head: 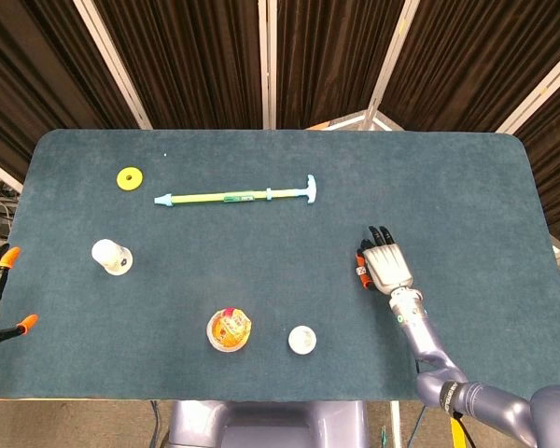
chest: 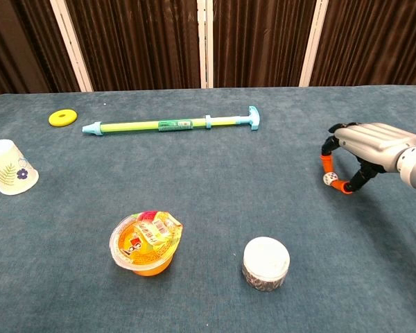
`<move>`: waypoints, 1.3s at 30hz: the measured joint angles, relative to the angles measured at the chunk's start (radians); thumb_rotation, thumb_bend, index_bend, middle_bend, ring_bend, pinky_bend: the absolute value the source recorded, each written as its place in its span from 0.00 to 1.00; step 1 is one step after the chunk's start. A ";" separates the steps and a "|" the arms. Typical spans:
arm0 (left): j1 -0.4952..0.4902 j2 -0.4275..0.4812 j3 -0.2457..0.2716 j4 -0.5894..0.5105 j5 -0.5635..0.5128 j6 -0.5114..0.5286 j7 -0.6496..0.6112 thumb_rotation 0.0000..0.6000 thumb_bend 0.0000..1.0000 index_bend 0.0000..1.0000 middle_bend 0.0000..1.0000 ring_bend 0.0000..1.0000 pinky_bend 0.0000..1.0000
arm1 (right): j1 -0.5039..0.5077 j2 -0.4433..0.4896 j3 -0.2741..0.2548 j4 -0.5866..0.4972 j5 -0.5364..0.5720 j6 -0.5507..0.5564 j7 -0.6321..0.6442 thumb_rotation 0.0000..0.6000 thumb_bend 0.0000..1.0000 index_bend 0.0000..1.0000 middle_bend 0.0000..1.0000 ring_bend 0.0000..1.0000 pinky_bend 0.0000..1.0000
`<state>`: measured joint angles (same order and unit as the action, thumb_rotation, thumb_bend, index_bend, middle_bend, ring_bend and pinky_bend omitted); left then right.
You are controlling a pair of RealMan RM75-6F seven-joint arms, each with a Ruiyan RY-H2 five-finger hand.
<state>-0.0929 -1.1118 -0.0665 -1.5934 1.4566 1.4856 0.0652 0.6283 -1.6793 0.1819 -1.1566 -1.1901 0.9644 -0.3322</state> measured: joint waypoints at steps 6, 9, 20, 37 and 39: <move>0.001 0.002 -0.002 0.001 -0.002 0.003 -0.007 1.00 0.06 0.00 0.00 0.00 0.00 | -0.001 0.047 0.019 -0.090 -0.018 0.057 -0.023 1.00 0.34 0.61 0.29 0.01 0.00; 0.002 0.004 -0.003 0.001 -0.002 0.006 -0.009 1.00 0.06 0.00 0.00 0.00 0.00 | -0.004 0.088 0.040 -0.148 -0.017 0.087 -0.040 1.00 0.34 0.59 0.28 0.01 0.00; 0.004 0.005 -0.002 -0.013 0.008 0.016 0.005 1.00 0.06 0.00 0.00 0.00 0.00 | -0.057 0.247 0.059 -0.357 -0.018 0.180 -0.061 1.00 0.24 0.34 0.12 0.00 0.00; 0.012 0.010 0.006 -0.027 0.037 0.042 0.009 1.00 0.06 0.00 0.00 0.00 0.00 | -0.230 0.340 -0.060 -0.375 -0.136 0.354 0.086 1.00 0.21 0.22 0.02 0.00 0.00; 0.014 0.010 0.008 -0.027 0.041 0.046 0.011 1.00 0.06 0.00 0.00 0.00 0.00 | -0.256 0.350 -0.079 -0.365 -0.160 0.388 0.110 1.00 0.20 0.17 0.00 0.00 0.00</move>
<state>-0.0790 -1.1019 -0.0581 -1.6208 1.4981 1.5312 0.0765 0.3719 -1.3290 0.1034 -1.5213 -1.3505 1.3523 -0.2222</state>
